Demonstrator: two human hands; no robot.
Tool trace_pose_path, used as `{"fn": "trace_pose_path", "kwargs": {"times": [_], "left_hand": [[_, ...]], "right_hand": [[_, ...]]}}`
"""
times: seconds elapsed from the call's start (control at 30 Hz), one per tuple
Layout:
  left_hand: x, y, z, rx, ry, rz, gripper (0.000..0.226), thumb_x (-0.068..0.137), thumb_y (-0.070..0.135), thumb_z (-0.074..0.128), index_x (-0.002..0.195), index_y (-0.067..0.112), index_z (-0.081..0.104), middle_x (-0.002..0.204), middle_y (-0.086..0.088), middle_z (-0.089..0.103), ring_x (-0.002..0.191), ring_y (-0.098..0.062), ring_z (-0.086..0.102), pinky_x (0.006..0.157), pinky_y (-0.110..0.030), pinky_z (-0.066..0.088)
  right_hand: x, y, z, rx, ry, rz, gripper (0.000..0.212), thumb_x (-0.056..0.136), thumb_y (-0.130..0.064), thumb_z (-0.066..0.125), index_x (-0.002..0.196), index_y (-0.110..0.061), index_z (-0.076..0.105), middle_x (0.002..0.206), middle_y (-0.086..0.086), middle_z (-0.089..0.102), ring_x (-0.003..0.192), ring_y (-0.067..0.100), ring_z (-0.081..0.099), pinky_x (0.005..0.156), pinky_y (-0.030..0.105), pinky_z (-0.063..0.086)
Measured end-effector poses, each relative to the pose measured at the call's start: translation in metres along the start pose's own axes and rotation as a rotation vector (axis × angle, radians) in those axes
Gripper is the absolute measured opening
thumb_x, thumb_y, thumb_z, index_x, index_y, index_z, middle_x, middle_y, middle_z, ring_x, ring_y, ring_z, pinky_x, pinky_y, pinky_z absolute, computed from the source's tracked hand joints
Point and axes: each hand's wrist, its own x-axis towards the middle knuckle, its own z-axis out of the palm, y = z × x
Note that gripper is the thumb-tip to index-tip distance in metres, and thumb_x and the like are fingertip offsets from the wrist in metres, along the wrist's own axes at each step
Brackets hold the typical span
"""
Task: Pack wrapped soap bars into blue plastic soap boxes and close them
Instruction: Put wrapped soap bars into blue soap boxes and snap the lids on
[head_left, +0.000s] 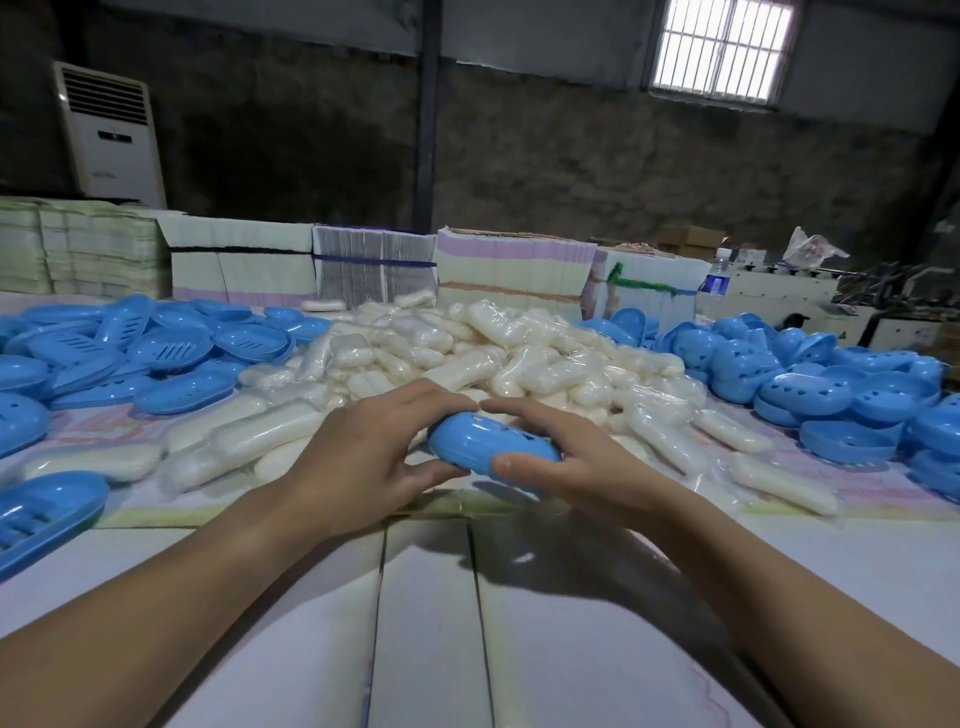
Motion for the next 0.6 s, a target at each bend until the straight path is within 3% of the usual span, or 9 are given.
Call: {"fn": "trace_pose_path", "kwargs": {"times": [0.07,0.2,0.3,0.43,0.53,0.6], "left_hand": [[0.001,0.007,0.0,0.011,0.018,0.014,0.045,0.085,0.037,0.079,0.127,0.035,0.063,0.118,0.025,0.063,0.083,0.009,0.055,0.068,-0.03,0.054],[0.0,0.005,-0.003,-0.047,0.043,-0.11,0.065,0.081,0.04,0.08,0.138,0.045,0.05,0.114,0.045,0.046,0.069,-0.008,0.06,0.066,-0.026,0.048],[-0.001,-0.007,-0.006,-0.078,0.049,-0.17,0.06,0.081,0.03,0.082,0.131,0.046,0.054,0.108,0.039,0.05,0.073,-0.012,0.058,0.063,-0.022,0.043],[-0.004,-0.016,-0.001,-0.096,0.003,-0.159,0.044,0.082,0.02,0.082,0.115,0.043,0.064,0.11,0.034,0.056,0.074,-0.011,0.059,0.064,-0.013,0.043],[-0.008,-0.023,0.004,-0.089,-0.083,-0.12,0.035,0.084,0.038,0.078,0.113,0.049,0.063,0.112,0.033,0.059,0.071,-0.007,0.059,0.063,-0.011,0.042],[-0.008,-0.029,0.006,-0.062,-0.107,-0.137,0.034,0.083,0.056,0.065,0.116,0.05,0.061,0.107,0.03,0.062,0.065,-0.002,0.058,0.058,-0.008,0.04]], "right_hand": [[-0.002,-0.003,0.001,0.012,0.014,-0.001,0.058,0.067,-0.061,0.063,0.123,-0.05,0.053,0.102,-0.012,0.064,0.089,0.008,0.064,0.076,0.022,0.055],[-0.005,-0.002,-0.013,-0.088,0.15,0.05,0.056,0.065,-0.062,0.061,0.119,-0.049,0.053,0.094,-0.015,0.062,0.079,0.0,0.062,0.063,0.013,0.05],[-0.018,0.012,-0.037,-0.048,0.31,0.175,0.044,0.068,-0.06,0.059,0.11,-0.051,0.056,0.09,-0.012,0.064,0.076,0.003,0.061,0.062,0.015,0.048],[-0.058,0.045,-0.08,-0.108,0.487,0.373,0.046,0.063,-0.064,0.059,0.106,-0.05,0.057,0.087,-0.012,0.066,0.068,0.002,0.063,0.054,0.014,0.045],[-0.095,0.077,-0.122,-0.363,0.551,0.613,0.054,0.064,-0.068,0.056,0.112,-0.045,0.054,0.095,-0.01,0.064,0.076,0.005,0.059,0.059,0.024,0.042],[-0.122,0.098,-0.149,-0.56,0.509,0.827,0.06,0.066,-0.072,0.053,0.115,-0.037,0.051,0.096,-0.004,0.062,0.085,0.015,0.059,0.066,0.031,0.047]]}}
